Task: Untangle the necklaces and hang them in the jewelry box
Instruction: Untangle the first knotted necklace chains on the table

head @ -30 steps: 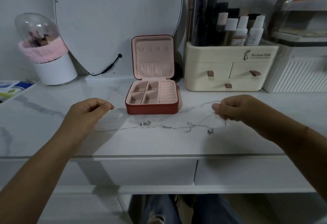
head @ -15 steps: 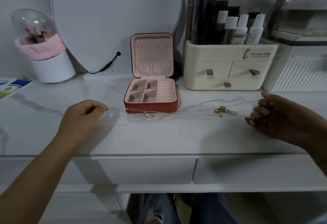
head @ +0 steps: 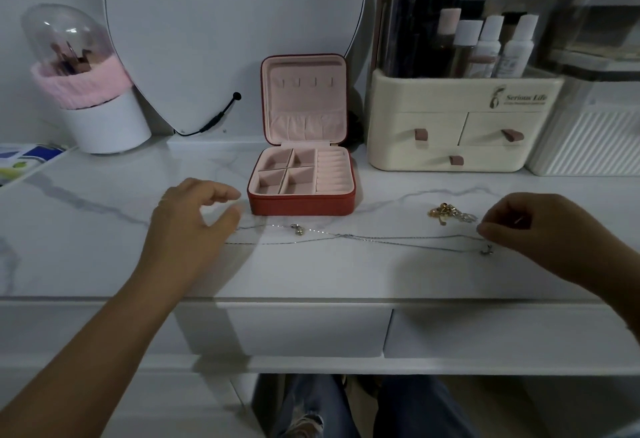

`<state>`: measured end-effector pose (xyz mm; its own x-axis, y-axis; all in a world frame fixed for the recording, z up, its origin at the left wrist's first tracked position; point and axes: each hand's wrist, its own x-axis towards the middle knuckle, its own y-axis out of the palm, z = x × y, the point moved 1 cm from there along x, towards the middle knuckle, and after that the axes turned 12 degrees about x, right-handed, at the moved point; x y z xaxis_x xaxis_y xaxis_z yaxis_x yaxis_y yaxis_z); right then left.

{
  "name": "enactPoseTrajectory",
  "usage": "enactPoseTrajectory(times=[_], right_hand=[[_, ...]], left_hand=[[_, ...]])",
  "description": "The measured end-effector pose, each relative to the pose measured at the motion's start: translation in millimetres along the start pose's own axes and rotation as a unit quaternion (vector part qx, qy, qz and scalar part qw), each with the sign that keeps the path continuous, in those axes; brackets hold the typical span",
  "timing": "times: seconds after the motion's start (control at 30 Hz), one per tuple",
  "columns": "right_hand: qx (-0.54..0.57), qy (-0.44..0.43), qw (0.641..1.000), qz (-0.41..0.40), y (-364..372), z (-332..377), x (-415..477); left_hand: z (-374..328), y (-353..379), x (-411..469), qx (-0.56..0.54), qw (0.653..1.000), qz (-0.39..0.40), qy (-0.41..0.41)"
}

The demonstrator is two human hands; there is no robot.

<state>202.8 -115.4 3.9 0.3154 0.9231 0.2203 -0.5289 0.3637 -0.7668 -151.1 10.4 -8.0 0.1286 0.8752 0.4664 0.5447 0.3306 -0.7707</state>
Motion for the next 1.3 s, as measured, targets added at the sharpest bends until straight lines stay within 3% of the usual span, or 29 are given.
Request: enactPoseTrajectory(times=[0.1,0.2,0.3,0.4,0.57,0.77,0.83,0.9,1.03,1.13,1.3], right_hand=[[-0.061,-0.085,0.994,-0.035,5,18,-3],[0.008,-0.157,0.988,-0.003,23,51,0],[0.058,-0.197,0.978,0.045,51,75,10],[0.114,-0.171,0.975,0.08,73,88,23],[0.179,-0.112,0.975,0.074,93,87,33],[0.25,-0.114,0.96,0.062,96,81,29],[0.278,-0.115,0.952,0.056,93,79,28],[0.311,-0.109,0.943,0.047,88,76,28],[0.412,-0.098,0.905,0.029,76,72,23],[0.463,-0.085,0.882,0.002,69,68,16],[0.464,-0.064,0.883,-0.027,71,65,7]], left_hand=[[-27,8,-4,-0.026,0.994,0.027,0.101],[-54,24,-8,-0.028,0.979,0.109,0.169],[-69,41,-9,-0.017,0.972,0.148,0.181],[-75,48,-7,0.001,0.974,0.139,0.179],[-80,48,-4,0.027,0.975,0.125,0.183],[-88,58,-4,0.091,0.964,0.101,0.228],[-91,62,-8,0.044,0.974,0.094,0.203],[-94,63,-9,-0.079,0.982,0.111,0.133],[-107,61,-5,-0.262,0.953,0.146,0.044],[-119,59,-4,-0.314,0.937,0.152,0.031],[-127,67,-8,-0.358,0.923,0.14,0.012]])
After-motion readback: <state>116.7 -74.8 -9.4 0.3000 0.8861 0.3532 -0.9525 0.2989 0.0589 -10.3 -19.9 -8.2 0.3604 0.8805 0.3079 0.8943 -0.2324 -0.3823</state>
